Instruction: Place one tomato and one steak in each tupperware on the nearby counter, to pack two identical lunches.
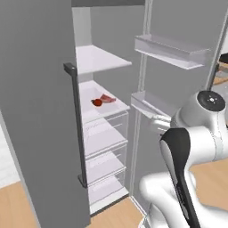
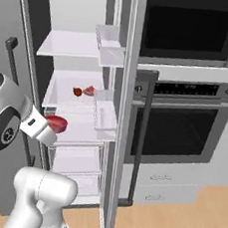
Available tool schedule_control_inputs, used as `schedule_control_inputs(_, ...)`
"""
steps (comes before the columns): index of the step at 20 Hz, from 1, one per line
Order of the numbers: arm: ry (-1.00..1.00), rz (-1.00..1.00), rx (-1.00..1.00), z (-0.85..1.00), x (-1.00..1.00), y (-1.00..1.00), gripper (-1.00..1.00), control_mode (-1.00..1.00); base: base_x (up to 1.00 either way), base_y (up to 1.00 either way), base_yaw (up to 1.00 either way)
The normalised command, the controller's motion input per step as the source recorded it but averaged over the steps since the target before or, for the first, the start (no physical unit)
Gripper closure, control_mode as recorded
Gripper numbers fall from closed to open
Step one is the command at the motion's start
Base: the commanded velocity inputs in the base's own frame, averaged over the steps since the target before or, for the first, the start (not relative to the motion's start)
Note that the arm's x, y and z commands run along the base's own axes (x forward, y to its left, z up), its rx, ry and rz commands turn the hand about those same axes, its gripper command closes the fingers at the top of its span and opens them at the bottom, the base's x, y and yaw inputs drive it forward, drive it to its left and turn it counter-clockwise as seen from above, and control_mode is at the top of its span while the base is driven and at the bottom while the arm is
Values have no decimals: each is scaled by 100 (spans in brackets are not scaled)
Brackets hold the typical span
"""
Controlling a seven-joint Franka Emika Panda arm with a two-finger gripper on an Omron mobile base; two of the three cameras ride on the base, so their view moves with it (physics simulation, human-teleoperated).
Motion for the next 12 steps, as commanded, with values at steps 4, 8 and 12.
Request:
schedule_control_inputs(4,0,0,0,0,0,0,100,100,-100,33,-62)
schedule_control_inputs(8,0,0,0,0,0,0,100,100,-100,-6,-63)
schedule_control_inputs(12,0,0,0,0,0,0,100,100,-76,-59,-66)
